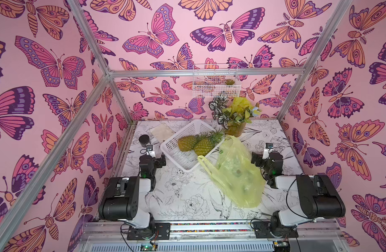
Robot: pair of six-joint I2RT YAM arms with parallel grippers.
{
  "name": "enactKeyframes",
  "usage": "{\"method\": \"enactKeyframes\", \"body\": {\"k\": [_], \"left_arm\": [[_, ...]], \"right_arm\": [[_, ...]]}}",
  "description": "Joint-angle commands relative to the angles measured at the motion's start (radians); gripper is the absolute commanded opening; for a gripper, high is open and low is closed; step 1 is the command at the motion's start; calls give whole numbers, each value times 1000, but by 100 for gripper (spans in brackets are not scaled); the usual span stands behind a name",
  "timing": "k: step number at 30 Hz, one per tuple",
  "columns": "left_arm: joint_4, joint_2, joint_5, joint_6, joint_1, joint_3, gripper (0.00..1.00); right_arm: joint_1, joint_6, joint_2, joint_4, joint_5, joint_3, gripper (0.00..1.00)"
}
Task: Place the pineapple into a plastic bag & tie a knot
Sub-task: Pick up the plastic bag at the center of the board.
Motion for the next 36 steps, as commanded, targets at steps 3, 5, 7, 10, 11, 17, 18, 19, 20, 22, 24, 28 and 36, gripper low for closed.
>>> {"method": "enactKeyframes", "body": {"k": [3, 5, 7, 10, 11, 17, 18, 19, 20, 22, 24, 28, 36], "left_arm": [[-1, 9, 35, 14, -1, 4, 99], [-2, 8, 35, 13, 0, 3, 99], [-2, 9, 36, 11, 0, 4, 99], [-3, 8, 36, 12, 0, 3, 99], [-2, 8, 36, 12, 0, 3, 99], [-2, 9, 38, 8, 0, 5, 99], [-2, 7, 38, 10, 0, 3, 99], [10, 3, 32, 10, 0, -4, 99], [39, -8, 24, 7, 0, -22, 99], [106, -78, -18, -9, 0, -105, 100], [65, -197, -73, -35, 0, -147, 100], [-302, -506, -75, -45, 0, -114, 100], [-756, -830, 198, -105, -2, -10, 98]], "right_arm": [[5, -9, -14, -2, -9, 15, 99], [5, -9, -14, -2, -9, 15, 99], [5, -9, -14, -2, -9, 15, 99], [4, -6, -11, -5, -13, 18, 99], [4, -4, -12, -4, -10, 16, 99], [-9, 2, -8, 5, -31, 15, 99], [-9, 2, -9, 5, -31, 15, 99], [-9, 1, -15, 6, -31, 12, 99], [-9, -2, -25, 20, -33, 10, 99], [-9, -13, -109, -3, -53, -7, 99], [-9, -6, -227, -134, -63, 2, 99], [-10, 86, -446, -578, -55, 98, 99], [10, 62, -553, -1030, -540, 244, 93]]}}
